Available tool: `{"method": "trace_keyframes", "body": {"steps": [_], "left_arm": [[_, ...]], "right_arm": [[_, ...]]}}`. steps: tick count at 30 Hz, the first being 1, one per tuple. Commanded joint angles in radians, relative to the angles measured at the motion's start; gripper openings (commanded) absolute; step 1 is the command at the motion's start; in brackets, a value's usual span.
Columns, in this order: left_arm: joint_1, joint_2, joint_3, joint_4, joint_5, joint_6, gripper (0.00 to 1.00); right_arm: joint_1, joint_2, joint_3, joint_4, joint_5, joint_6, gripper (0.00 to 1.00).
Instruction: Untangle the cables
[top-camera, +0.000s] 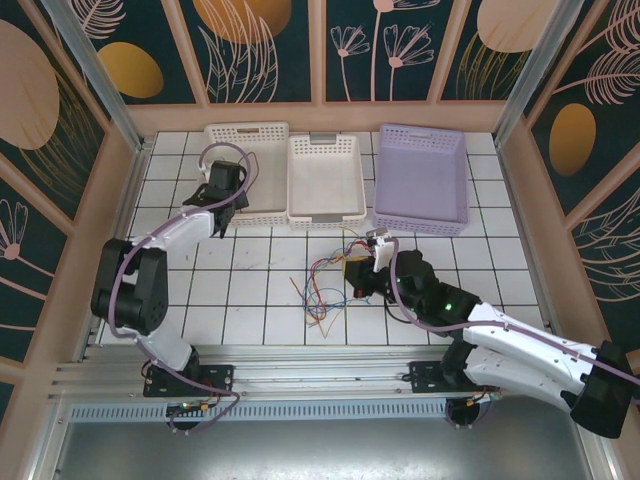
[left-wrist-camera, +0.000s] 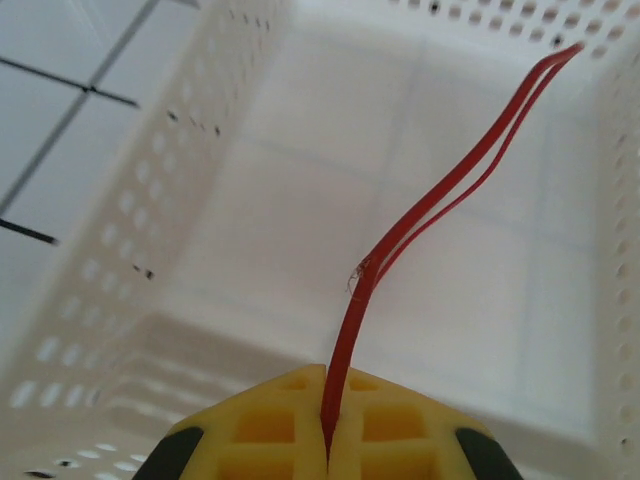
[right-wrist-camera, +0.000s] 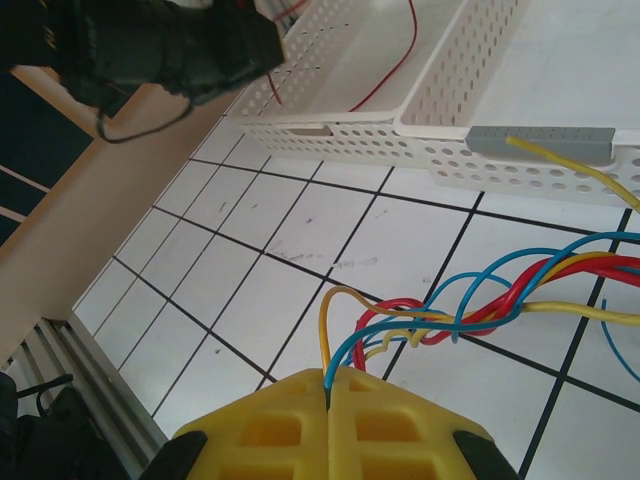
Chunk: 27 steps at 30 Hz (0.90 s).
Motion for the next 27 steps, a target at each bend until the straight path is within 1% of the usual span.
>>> {"method": "trace_keyframes", "body": {"steps": [1, 3, 5, 8, 10, 14, 17, 18, 21, 25, 27], "left_arm": [[0.000, 0.045, 0.005, 0.044, 0.027, -0.041, 0.06], [0.000, 0.077, 0.022, 0.038, 0.022, -0.036, 0.12], [0.000, 0.106, 0.044, 0.028, 0.015, -0.030, 0.14], [0.000, 0.141, 0.082, 0.010, 0.010, -0.023, 0.20], [0.000, 0.161, 0.104, -0.005, 0.005, -0.015, 0.29], [0.000, 0.168, 0.135, -0.027, -0.016, 0.003, 0.41], [0.000, 0.150, 0.154, -0.040, -0.031, 0.021, 0.54], [0.000, 0.144, 0.164, -0.046, -0.034, 0.027, 0.60], [0.000, 0.124, 0.196, -0.073, -0.043, 0.038, 0.67], [0.001, 0.085, 0.224, -0.104, -0.052, 0.046, 0.86], [0.001, 0.057, 0.230, -0.114, -0.049, 0.050, 0.93]], "right_arm": [[0.016, -0.003, 0.024, 0.045, 0.016, 0.008, 0.00], [0.019, -0.004, 0.024, 0.049, 0.017, 0.009, 0.00], [0.023, -0.003, 0.023, 0.053, 0.017, 0.009, 0.00], [0.028, 0.003, 0.019, 0.060, 0.017, 0.010, 0.00], [0.034, 0.007, 0.019, 0.060, 0.019, 0.012, 0.00], [0.042, 0.006, 0.019, 0.057, 0.027, 0.014, 0.00], [0.045, 0.006, 0.018, 0.057, 0.030, 0.016, 0.00], [0.047, 0.005, 0.018, 0.058, 0.030, 0.015, 0.00], [0.049, 0.009, 0.019, 0.058, 0.030, 0.018, 0.00], [0.053, 0.006, 0.021, 0.054, 0.036, 0.020, 0.00], [0.055, 0.006, 0.023, 0.051, 0.039, 0.020, 0.00]]}}
